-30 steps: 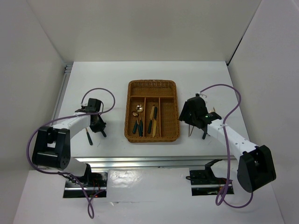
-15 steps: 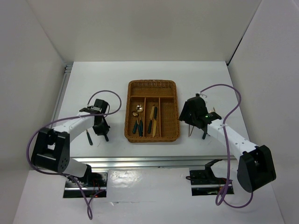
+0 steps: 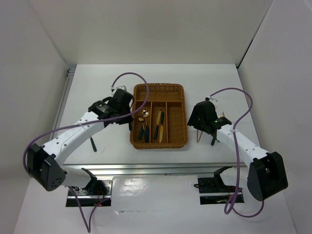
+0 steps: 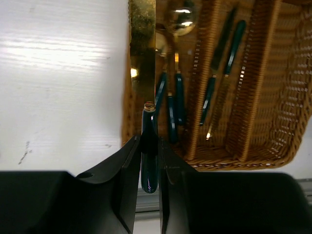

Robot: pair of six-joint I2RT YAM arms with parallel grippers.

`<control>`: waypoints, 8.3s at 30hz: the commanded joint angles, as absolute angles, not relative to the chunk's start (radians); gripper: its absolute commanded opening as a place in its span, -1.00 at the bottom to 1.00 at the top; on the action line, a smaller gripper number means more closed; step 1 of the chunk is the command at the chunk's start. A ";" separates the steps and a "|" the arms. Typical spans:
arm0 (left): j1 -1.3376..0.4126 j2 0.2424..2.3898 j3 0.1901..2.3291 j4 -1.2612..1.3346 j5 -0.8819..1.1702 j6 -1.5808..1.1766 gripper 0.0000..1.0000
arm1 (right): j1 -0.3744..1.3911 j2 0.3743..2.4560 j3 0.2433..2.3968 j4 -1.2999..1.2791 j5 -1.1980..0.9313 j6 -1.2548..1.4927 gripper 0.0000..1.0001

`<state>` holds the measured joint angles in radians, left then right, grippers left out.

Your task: Sort the eating utensils into containers

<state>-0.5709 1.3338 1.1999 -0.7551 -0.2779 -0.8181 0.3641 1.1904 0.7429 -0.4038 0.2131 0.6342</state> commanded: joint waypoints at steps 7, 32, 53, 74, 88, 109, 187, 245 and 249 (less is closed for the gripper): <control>-0.732 1.595 1.406 -0.628 -0.258 -0.830 -0.55 | 0.310 1.154 0.710 -0.393 0.256 0.630 0.35; -0.790 1.879 1.486 -0.540 -0.206 -0.857 -0.33 | 0.291 1.120 0.690 -0.393 0.238 0.630 0.37; -0.605 1.445 1.232 -0.655 -0.299 -0.810 0.44 | 0.291 1.120 0.690 -0.382 0.209 0.621 0.37; -0.121 1.124 0.701 -0.666 -0.287 -0.928 0.60 | 0.282 1.129 0.690 -0.364 0.170 0.612 0.37; 0.014 1.193 0.650 -0.635 -0.275 -0.940 0.47 | 0.282 1.120 0.681 -0.364 0.179 0.612 0.37; 0.041 1.313 0.611 -0.578 -0.253 -0.933 -0.08 | 0.282 1.120 0.681 -0.364 0.179 0.612 0.37; -0.919 2.069 1.666 -0.489 -0.137 -1.055 -0.23 | 0.225 0.999 0.738 -0.598 0.446 0.764 0.67; -0.735 1.674 1.387 -0.423 -0.086 -0.758 0.43 | 0.052 1.321 0.663 -0.494 0.206 0.793 -0.66; -0.713 1.674 1.378 -0.423 -0.077 -0.758 0.43 | 0.052 1.235 0.738 -0.538 0.184 0.752 -0.66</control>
